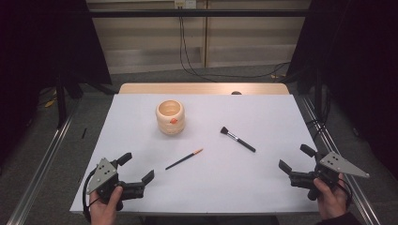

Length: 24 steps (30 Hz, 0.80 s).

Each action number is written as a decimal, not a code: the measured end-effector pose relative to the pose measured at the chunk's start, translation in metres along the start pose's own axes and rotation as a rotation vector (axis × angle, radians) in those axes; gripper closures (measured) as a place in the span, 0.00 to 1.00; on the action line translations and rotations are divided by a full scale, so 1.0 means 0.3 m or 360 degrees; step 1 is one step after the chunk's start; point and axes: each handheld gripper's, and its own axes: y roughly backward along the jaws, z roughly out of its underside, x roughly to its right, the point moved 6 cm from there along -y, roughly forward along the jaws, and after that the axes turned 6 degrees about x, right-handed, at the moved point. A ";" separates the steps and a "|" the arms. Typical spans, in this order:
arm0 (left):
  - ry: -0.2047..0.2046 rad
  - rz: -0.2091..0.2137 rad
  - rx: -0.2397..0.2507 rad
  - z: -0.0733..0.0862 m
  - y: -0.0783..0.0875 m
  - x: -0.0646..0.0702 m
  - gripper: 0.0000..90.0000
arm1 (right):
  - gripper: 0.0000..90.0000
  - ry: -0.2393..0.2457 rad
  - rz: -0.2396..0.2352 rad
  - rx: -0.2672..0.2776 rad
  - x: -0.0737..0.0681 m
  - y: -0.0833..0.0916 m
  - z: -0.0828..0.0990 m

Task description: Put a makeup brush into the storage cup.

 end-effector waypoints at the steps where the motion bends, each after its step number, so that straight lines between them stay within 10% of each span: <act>1: -0.0008 0.0023 -0.0001 -0.002 -0.005 0.006 0.01 | 0.00 0.0002 0.0002 0.0001 0.000 -0.001 0.000; 24: -0.0053 0.0067 0.0024 -0.064 -0.094 0.013 0.02 | 0.00 -0.0004 -0.0035 0.0000 -0.010 0.005 -0.001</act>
